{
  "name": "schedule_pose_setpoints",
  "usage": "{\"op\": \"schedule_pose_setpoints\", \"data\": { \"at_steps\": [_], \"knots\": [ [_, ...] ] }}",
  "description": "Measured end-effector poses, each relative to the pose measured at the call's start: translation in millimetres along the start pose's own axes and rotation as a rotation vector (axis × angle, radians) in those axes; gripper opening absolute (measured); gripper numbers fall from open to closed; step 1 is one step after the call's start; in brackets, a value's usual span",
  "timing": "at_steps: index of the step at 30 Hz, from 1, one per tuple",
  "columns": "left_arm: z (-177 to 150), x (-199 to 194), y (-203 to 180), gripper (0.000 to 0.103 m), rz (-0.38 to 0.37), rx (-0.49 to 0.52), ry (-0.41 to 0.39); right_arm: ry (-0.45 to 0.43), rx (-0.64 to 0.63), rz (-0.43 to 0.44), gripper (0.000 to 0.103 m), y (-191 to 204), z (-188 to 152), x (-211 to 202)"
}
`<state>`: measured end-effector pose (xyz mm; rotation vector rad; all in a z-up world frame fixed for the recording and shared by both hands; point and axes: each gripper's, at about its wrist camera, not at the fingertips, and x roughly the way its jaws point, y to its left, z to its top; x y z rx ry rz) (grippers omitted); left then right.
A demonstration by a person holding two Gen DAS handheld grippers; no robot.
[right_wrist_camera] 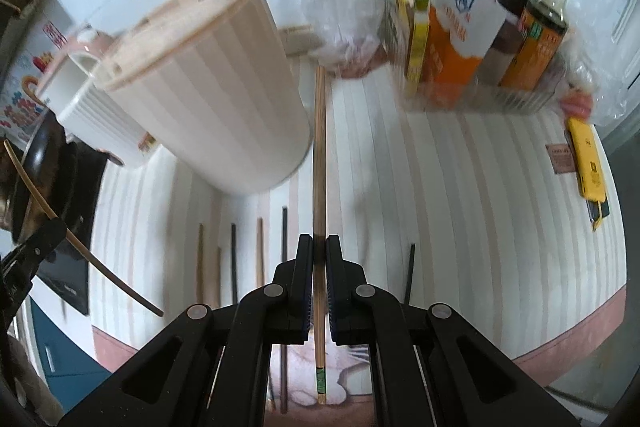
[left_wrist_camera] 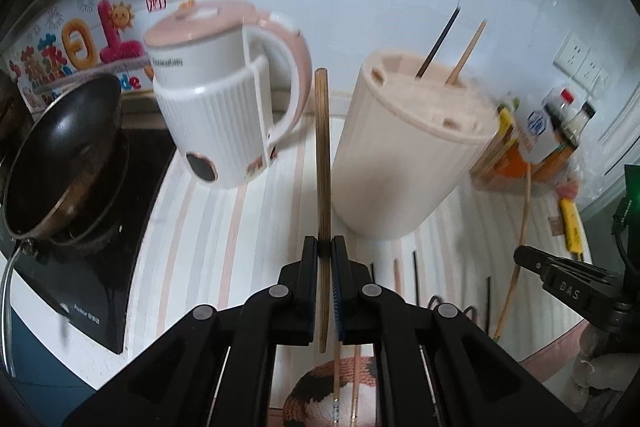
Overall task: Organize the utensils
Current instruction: 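Carry both chopsticks over the beige holder and lower them into its slots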
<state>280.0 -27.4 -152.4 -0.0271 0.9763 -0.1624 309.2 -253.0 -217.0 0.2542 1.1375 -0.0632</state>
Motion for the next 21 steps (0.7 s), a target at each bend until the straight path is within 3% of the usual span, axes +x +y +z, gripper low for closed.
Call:
{"op": "schedule_pose_setpoints", "data": {
  "at_steps": [10,21],
  "knots": [
    [42.9,-60.0,-7.6,0.004,-0.051,-0.016,-0.113,-0.116,0.001,0.090,0.006,16.2,43.6,-52.4],
    [115.2,-118.9,-27.3,0.004,-0.120,-0.026,-0.263,-0.257,0.011,0.175,0.006,25.5,114.9,-113.6]
  ]
}}
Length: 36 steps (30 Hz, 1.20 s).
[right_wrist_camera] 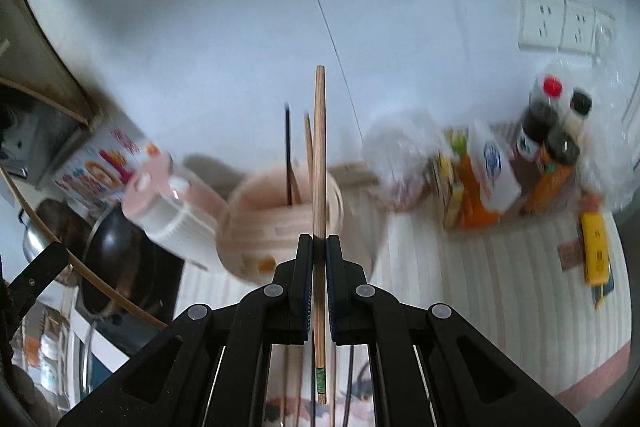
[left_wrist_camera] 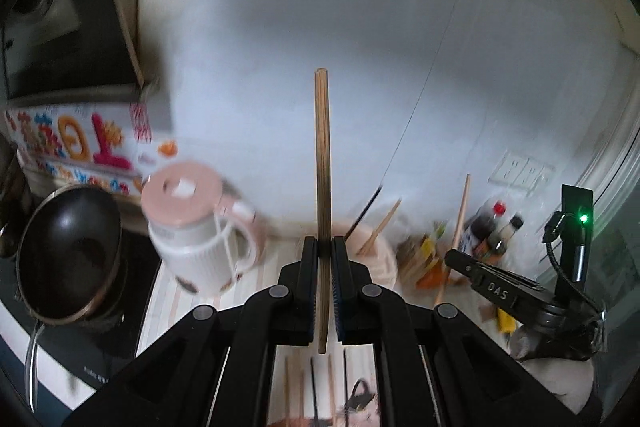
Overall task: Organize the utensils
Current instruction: 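Carry both chopsticks over the beige holder and lower them into its slots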
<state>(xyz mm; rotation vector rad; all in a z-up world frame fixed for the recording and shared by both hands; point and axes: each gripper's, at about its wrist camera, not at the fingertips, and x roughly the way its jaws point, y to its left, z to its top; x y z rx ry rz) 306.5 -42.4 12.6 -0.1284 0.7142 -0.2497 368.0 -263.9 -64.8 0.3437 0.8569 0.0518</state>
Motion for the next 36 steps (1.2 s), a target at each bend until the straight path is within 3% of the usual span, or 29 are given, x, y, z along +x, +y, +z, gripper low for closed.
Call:
{"op": "schedule_pose_setpoints", "data": {
  "at_steps": [7,15,25,30,36],
  "knots": [
    [46.8,24.8,-14.3,0.004,0.035,-0.008,-0.062,-0.130,0.017,0.006,0.006,12.6,60.7,-4.6],
    [63.4,93.9,-6.7,0.004,0.036,-0.088,-0.010,-0.235,0.044,0.029,0.006,21.7,96.4,34.9],
    [52.8,154.1,-4.1,0.004,0.062,-0.094,0.084,-0.208,0.014,0.028,0.006,23.4,87.1,91.0],
    [44.8,162.3,-5.6,0.004,0.055,-0.079,0.117,-0.202,-0.009,0.023,0.006,24.3,82.7,98.6],
    [41.0,152.2,-5.5,0.006,0.016,-0.084,0.156,-0.118,-0.043,0.053,0.007,26.8,78.4,101.6]
  ]
}}
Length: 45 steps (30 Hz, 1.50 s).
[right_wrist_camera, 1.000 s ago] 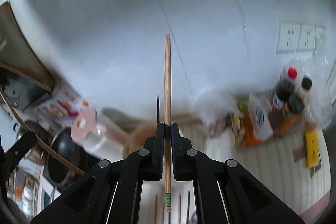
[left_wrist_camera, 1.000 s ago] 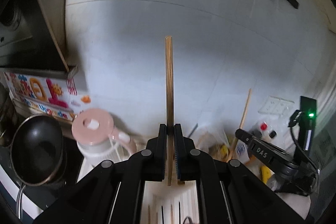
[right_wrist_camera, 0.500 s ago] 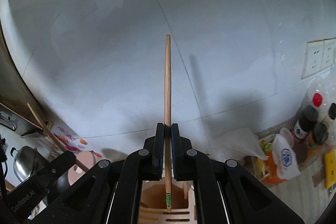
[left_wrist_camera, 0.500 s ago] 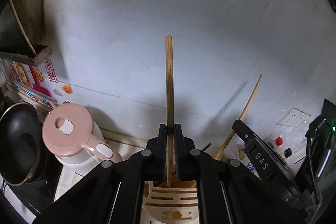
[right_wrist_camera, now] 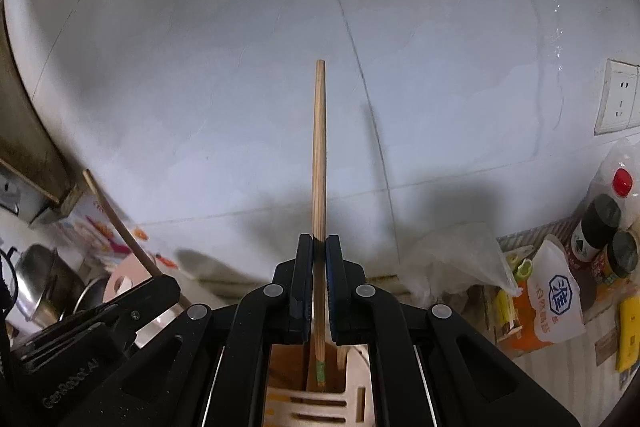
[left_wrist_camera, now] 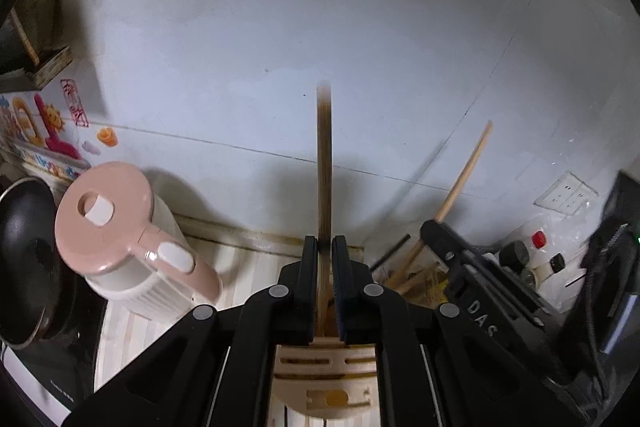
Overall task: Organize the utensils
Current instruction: 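Carry both chopsticks over the beige holder and lower them into its slots, then open both tools to release the chopsticks into the beige holder, then grasp a wooden chopstick with the left tool while the right tool grasps a dark chopstick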
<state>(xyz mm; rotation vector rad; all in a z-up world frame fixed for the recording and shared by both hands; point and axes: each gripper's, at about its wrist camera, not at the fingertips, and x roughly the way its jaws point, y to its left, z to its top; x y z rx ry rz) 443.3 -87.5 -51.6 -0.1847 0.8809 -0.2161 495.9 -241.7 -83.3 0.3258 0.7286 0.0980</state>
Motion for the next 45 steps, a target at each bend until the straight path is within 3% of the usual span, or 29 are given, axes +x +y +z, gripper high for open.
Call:
{"op": "schedule_pose_setpoints", "data": {
  "at_steps": [4,5,7,8,9,13,15,16,20,25,31,33,35,37,39,43,45],
  "knots": [
    [0.4,-23.4,-2.8,0.012,0.039,0.029,-0.026,0.046,-0.005,0.010,0.010,-3.8,-3.9,-9.6],
    [0.7,-30.2,-1.9,0.020,0.052,0.029,-0.037,0.047,-0.005,0.007,0.017,-4.9,-4.4,-14.7],
    [0.2,-44.1,1.6,0.051,0.077,0.027,-0.052,0.047,0.008,0.002,0.026,-7.9,-5.2,-26.9],
    [-1.3,-51.2,4.1,0.073,0.098,0.023,-0.060,0.047,0.016,-0.002,0.031,-9.8,-5.6,-33.4],
    [-3.2,-56.4,6.3,0.079,0.107,0.022,-0.070,0.048,0.024,-0.015,0.033,-12.0,-6.4,-39.6],
    [-21.5,-70.9,19.4,0.081,0.142,0.016,-0.085,0.042,0.065,-0.047,0.051,-28.6,-13.7,-67.2],
    [-34.6,-71.8,27.1,0.100,0.155,0.009,-0.069,0.043,0.082,-0.065,0.059,-34.9,-23.8,-81.4],
    [-41.0,-71.0,29.9,0.103,0.164,0.012,-0.062,0.043,0.088,-0.069,0.063,-37.7,-31.4,-87.1],
    [-72.4,-67.7,37.9,0.103,0.183,0.021,-0.029,0.049,0.103,-0.090,0.082,-49.6,-57.1,-105.9],
    [-116.0,-46.1,46.2,0.103,0.219,0.047,0.065,0.123,0.117,-0.154,0.083,-69.5,-95.8,-110.0],
    [-182.6,-6.3,59.2,0.103,0.284,0.066,0.217,0.327,0.167,-0.208,0.082,-108.0,-162.0,-86.8],
    [-204.1,8.5,64.5,0.102,0.291,0.057,0.265,0.394,0.192,-0.210,0.069,-121.7,-183.1,-78.0],
    [-224.6,25.9,68.0,0.100,0.305,0.060,0.324,0.460,0.207,-0.220,0.044,-135.3,-206.1,-67.9],
    [-241.3,42.8,69.3,0.095,0.303,0.066,0.382,0.505,0.226,-0.225,0.035,-147.9,-226.1,-60.9],
    [-260.4,63.8,69.1,0.078,0.304,0.075,0.451,0.541,0.239,-0.233,0.032,-158.6,-241.6,-55.5],
    [-285.2,92.5,67.5,0.065,0.309,0.099,0.540,0.603,0.259,-0.229,0.032,-168.7,-262.9,-46.4],
    [-293.2,102.3,65.0,0.051,0.325,0.122,0.563,0.636,0.251,-0.235,0.032,-171.1,-274.0,-41.4]
  ]
}}
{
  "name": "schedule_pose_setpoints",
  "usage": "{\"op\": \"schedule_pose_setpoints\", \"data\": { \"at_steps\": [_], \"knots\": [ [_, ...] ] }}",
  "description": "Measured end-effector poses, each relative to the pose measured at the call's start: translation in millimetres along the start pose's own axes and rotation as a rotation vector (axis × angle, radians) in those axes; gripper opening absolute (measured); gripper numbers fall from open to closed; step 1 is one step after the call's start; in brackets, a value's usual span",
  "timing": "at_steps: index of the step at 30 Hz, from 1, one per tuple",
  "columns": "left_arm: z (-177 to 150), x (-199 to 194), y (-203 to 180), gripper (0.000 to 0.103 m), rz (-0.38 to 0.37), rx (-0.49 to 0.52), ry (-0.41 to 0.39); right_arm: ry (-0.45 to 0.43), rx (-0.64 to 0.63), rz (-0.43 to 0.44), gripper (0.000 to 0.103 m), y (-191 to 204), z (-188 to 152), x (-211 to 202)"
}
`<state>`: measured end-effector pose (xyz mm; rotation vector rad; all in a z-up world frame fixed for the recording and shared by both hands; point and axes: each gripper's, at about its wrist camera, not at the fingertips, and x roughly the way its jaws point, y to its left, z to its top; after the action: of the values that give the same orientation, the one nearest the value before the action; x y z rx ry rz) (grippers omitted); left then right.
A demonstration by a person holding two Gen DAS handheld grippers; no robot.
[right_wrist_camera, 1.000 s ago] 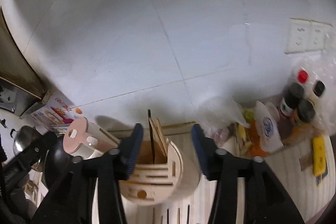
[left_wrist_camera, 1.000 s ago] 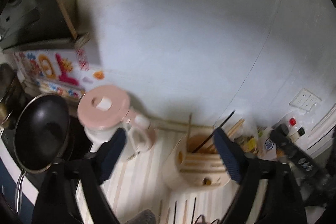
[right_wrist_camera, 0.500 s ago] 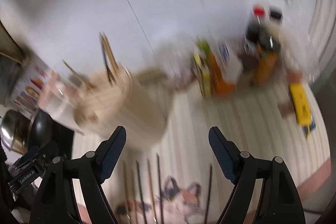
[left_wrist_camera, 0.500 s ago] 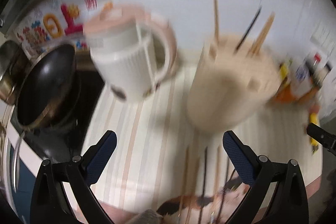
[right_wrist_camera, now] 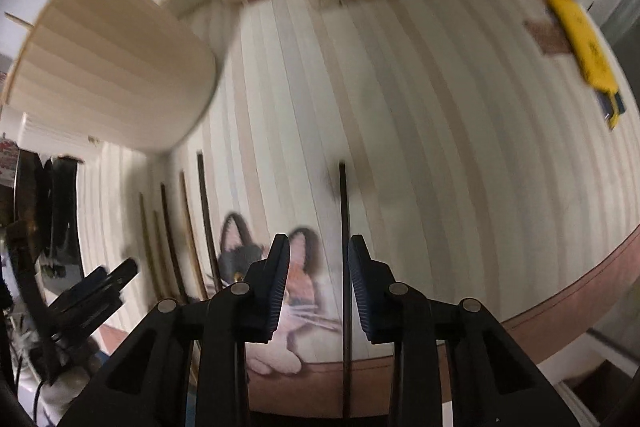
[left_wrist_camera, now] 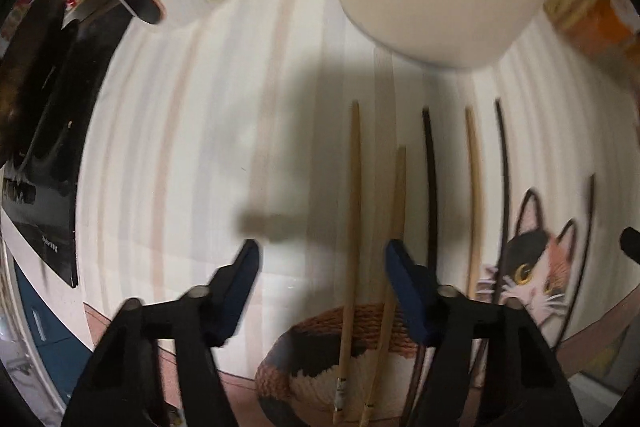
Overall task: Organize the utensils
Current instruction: 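Grasp a wooden chopstick with the left tool while the right tool grasps a dark chopstick, then lift both chopsticks up out of the cat-printed holder with both tools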
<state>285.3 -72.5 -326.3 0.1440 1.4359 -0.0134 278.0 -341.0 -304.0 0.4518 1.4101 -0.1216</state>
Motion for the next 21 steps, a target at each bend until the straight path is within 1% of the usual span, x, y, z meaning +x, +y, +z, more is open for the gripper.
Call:
{"op": "schedule_pose_setpoints", "data": {
  "at_steps": [1,2,3,4,5,8,9,11,12,13,14,15,17,21],
  "knots": [
    [-0.9,5.4,-2.9,0.045,0.008,0.007,0.010,0.011,-0.010,-0.008,0.032,1.4,-0.9,3.5],
    [-2.4,7.1,-4.5,0.038,0.005,0.006,0.003,0.021,-0.019,-0.020,0.032,1.2,-2.7,8.3],
    [-3.0,6.5,-5.7,0.025,0.005,0.005,-0.005,0.026,-0.024,-0.037,0.032,0.8,-3.6,12.5],
    [-3.0,5.6,-6.8,0.016,-0.013,0.011,-0.010,0.030,-0.029,-0.053,0.032,-0.5,-5.0,16.9],
    [-3.8,5.3,-7.9,0.005,-0.025,0.014,-0.004,0.037,-0.024,-0.063,0.032,-2.8,-6.9,21.3],
    [-6.7,4.1,-5.3,0.005,0.021,0.016,-0.008,0.085,0.015,-0.040,0.032,-11.0,-14.4,35.8],
    [-7.3,5.0,-2.9,0.005,0.025,0.010,-0.008,0.098,0.011,-0.031,0.032,-10.1,-17.3,40.8],
    [-13.8,4.6,6.0,0.005,0.033,-0.008,-0.003,0.112,-0.028,-0.046,0.033,-3.4,-22.5,47.8],
    [-18.0,3.6,11.2,0.005,0.032,-0.016,0.000,0.096,-0.056,-0.062,0.032,1.7,-25.4,47.3],
    [-21.6,3.2,14.5,0.005,0.029,-0.024,0.003,0.101,-0.082,-0.075,0.029,8.2,-27.5,50.0],
    [-24.6,2.8,17.0,0.005,0.021,-0.032,0.007,0.094,-0.097,-0.093,0.015,13.5,-28.3,50.9],
    [-26.8,2.3,19.5,0.005,0.009,-0.040,0.010,0.097,-0.108,-0.102,0.006,18.1,-30.1,52.5],
    [-29.8,1.6,22.6,0.005,-0.001,-0.045,0.011,0.102,-0.139,-0.098,0.005,28.7,-33.4,54.0],
    [-31.3,3.0,26.8,0.005,-0.002,-0.034,0.011,0.107,-0.172,-0.143,0.006,39.4,-36.6,55.9]
  ]
}}
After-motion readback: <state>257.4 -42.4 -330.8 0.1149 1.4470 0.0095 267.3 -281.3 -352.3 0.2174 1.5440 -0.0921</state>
